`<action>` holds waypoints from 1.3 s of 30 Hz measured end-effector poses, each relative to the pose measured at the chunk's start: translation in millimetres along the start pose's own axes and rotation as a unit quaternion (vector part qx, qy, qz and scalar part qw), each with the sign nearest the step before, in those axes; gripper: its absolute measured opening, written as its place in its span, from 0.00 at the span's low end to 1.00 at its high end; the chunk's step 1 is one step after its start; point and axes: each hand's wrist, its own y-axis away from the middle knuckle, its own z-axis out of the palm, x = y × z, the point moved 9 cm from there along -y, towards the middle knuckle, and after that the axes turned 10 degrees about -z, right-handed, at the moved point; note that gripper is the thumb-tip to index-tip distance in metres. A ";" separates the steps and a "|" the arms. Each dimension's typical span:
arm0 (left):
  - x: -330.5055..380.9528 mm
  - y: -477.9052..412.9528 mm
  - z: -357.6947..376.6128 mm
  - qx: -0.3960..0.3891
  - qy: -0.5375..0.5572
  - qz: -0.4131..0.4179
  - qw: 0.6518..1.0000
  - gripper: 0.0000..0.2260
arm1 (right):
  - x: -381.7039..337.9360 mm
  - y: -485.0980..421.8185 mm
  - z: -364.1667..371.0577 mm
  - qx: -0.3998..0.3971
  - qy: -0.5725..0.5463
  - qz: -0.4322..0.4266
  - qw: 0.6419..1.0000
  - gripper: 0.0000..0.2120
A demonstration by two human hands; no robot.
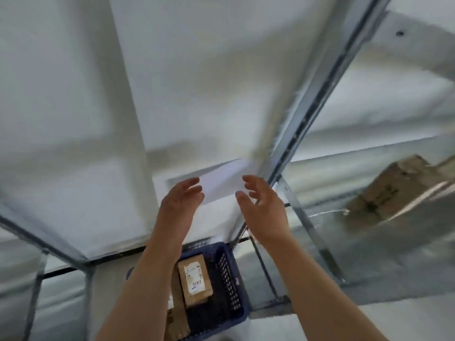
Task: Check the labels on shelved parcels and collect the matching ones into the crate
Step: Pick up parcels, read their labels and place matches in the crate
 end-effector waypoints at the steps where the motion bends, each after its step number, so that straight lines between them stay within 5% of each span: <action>1: 22.3 14.1 9.4 -0.014 -0.007 0.018 1.000 0.14 | -19.1 6.8 -23.7 0.027 -0.008 -0.009 1.000 0.18; 8: 165.9 159.9 113.3 -0.196 -0.026 0.145 0.969 0.10 | -133.3 106.5 -203.8 0.206 -0.088 -0.081 0.971 0.11; 18: 192.2 386.1 325.5 -0.458 -0.064 0.297 0.835 0.15 | -127.7 279.1 -429.1 0.386 -0.126 -0.138 0.904 0.14; 24: 157.0 481.8 479.3 -0.508 -0.048 0.274 0.815 0.17 | -77.6 376.0 -568.6 0.452 -0.094 -0.121 0.878 0.18; 30: 116.3 563.4 609.3 -0.544 -0.045 0.263 0.796 0.15 | -29.8 452.9 -694.7 0.477 -0.083 -0.101 0.869 0.11; 39: 94.2 561.6 769.4 -0.531 -0.071 0.250 0.807 0.16 | 61.3 443.1 -823.5 0.488 -0.071 -0.075 0.866 0.12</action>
